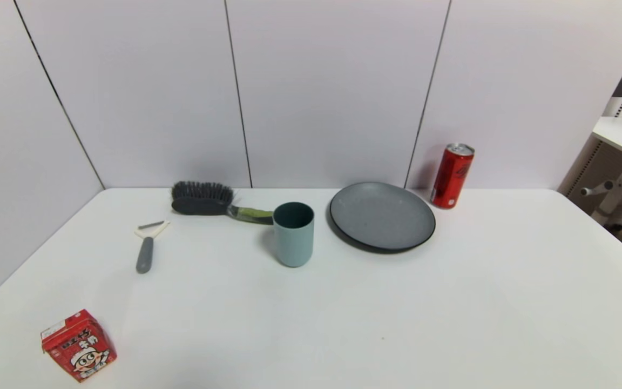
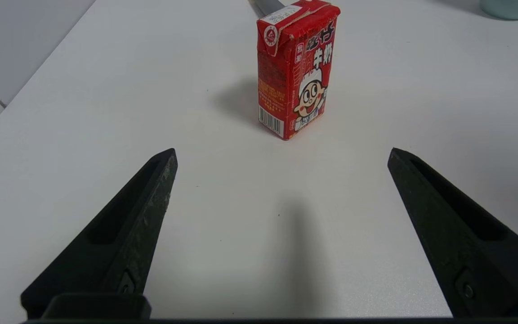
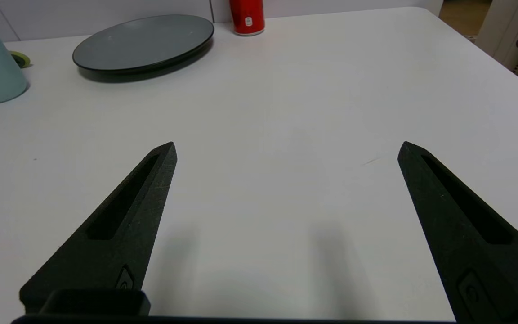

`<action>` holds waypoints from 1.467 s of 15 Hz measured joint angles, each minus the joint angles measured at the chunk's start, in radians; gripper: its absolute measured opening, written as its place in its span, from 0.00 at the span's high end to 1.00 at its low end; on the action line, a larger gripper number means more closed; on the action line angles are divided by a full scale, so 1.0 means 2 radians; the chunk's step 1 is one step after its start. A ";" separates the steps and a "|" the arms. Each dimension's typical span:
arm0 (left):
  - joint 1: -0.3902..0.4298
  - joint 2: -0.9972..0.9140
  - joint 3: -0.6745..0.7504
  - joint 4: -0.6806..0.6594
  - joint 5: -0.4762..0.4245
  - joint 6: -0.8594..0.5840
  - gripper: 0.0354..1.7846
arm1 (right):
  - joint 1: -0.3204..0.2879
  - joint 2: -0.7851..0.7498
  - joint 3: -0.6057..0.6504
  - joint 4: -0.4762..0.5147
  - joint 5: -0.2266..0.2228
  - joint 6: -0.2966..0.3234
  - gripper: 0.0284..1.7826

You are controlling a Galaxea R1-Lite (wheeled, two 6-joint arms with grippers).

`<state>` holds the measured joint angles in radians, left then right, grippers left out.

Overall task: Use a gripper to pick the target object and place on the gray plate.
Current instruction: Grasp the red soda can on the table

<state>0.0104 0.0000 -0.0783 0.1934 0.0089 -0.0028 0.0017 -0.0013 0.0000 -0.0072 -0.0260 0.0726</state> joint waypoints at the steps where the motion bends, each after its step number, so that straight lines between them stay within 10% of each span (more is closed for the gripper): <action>1: 0.000 0.000 0.000 0.000 0.000 0.000 0.06 | 0.000 0.001 0.000 0.001 0.000 -0.001 0.05; 8: 0.000 0.000 0.000 0.000 0.000 0.000 0.06 | 0.005 0.092 -0.132 -0.008 -0.002 -0.001 0.05; 16: 0.000 0.000 0.000 0.000 0.000 0.000 0.06 | 0.032 0.368 -0.439 -0.007 -0.008 -0.004 0.05; 22: 0.000 0.000 0.000 0.000 0.000 0.000 0.06 | 0.038 0.558 -0.553 -0.010 -0.004 -0.022 0.05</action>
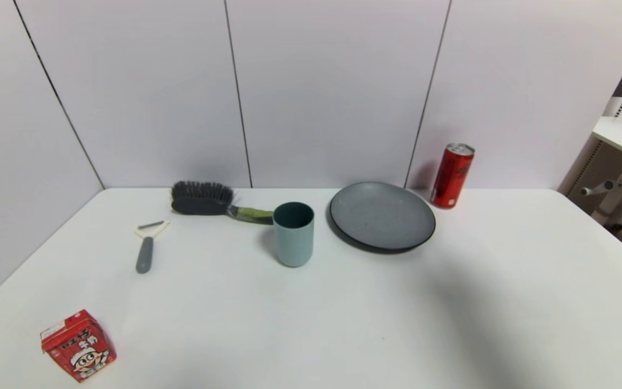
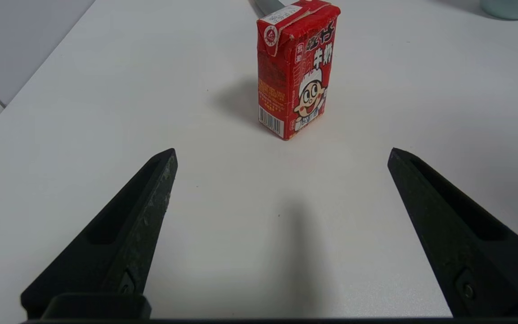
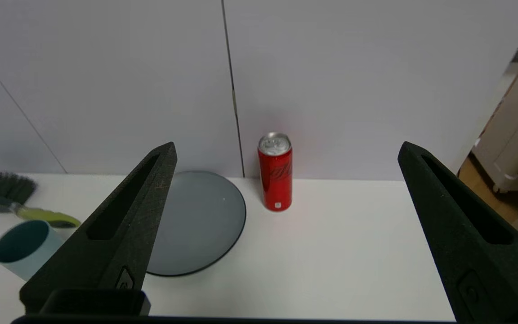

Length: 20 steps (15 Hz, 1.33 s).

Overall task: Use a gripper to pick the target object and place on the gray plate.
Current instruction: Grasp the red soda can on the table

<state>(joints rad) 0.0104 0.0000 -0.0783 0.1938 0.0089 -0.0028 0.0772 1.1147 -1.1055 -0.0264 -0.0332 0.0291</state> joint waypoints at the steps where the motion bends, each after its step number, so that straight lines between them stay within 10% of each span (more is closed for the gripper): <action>1: 0.000 0.000 0.000 0.000 0.000 0.000 0.06 | 0.003 0.028 -0.006 0.000 0.001 -0.004 0.05; 20: 0.000 0.000 0.000 0.000 0.000 0.000 0.06 | -0.006 0.455 0.062 -0.417 -0.009 -0.031 0.05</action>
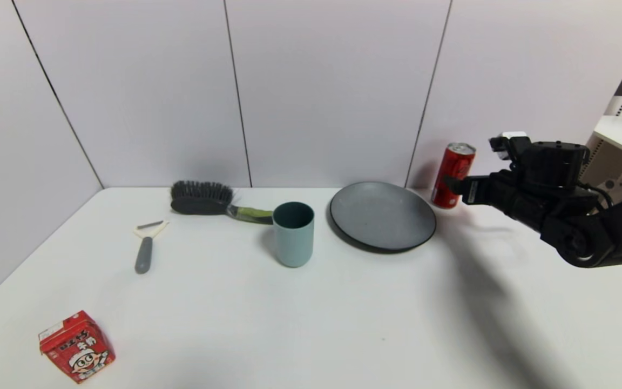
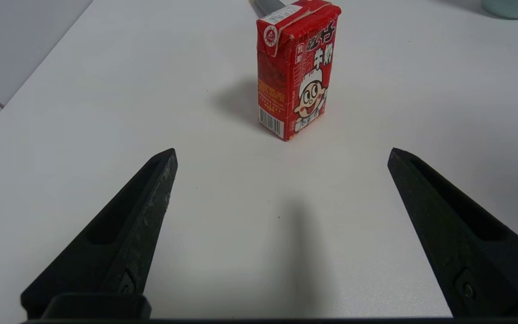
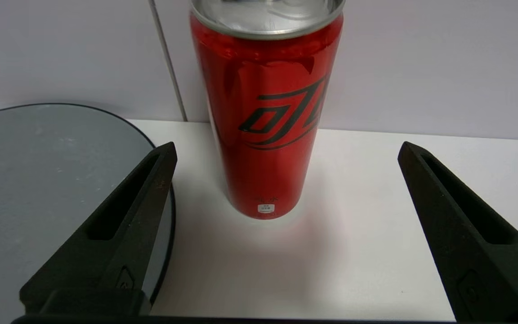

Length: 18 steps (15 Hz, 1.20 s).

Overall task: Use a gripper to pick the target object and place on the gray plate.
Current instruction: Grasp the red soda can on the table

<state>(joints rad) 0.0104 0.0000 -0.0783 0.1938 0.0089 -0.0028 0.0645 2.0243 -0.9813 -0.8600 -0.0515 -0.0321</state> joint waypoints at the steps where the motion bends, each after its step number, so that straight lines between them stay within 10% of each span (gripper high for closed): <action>1: 0.000 0.000 0.000 0.000 0.000 0.000 0.06 | -0.001 0.011 -0.013 0.000 0.000 0.000 0.05; 11: 0.000 0.000 0.000 0.000 0.000 0.000 0.06 | 0.004 0.089 -0.108 -0.001 0.003 -0.011 0.05; 15: 0.000 0.000 0.000 0.000 0.000 0.000 0.06 | 0.004 0.107 -0.134 -0.005 0.003 -0.012 0.42; 18: 0.000 0.000 0.000 0.000 0.000 0.000 0.06 | -0.001 0.120 -0.153 -0.010 0.003 -0.018 0.47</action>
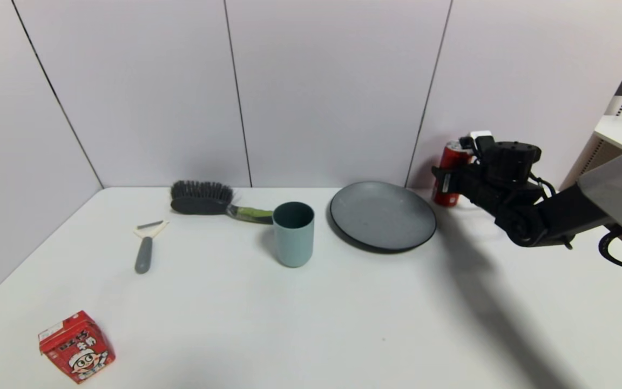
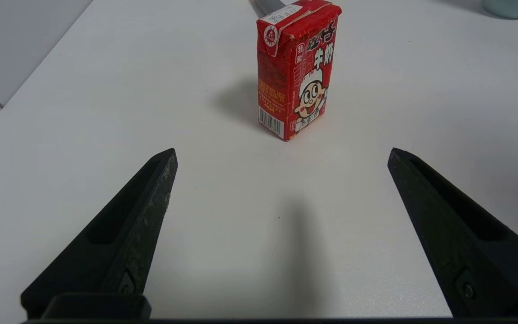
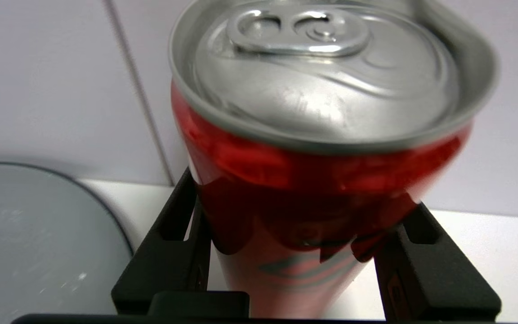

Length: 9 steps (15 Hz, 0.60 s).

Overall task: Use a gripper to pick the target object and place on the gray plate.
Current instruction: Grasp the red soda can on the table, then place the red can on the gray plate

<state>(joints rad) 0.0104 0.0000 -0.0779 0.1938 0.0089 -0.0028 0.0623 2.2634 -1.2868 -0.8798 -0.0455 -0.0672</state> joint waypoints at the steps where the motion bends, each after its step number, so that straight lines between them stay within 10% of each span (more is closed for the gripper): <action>1: 0.000 0.000 0.000 0.000 0.000 0.000 0.06 | -0.001 0.004 -0.007 0.000 0.000 0.000 0.47; 9: 0.000 0.000 0.000 0.000 0.000 0.000 0.06 | -0.010 -0.023 -0.022 0.002 0.016 0.006 0.50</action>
<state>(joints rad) 0.0104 0.0000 -0.0783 0.1934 0.0089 -0.0028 0.0432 2.2181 -1.3300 -0.8764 -0.0130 -0.0553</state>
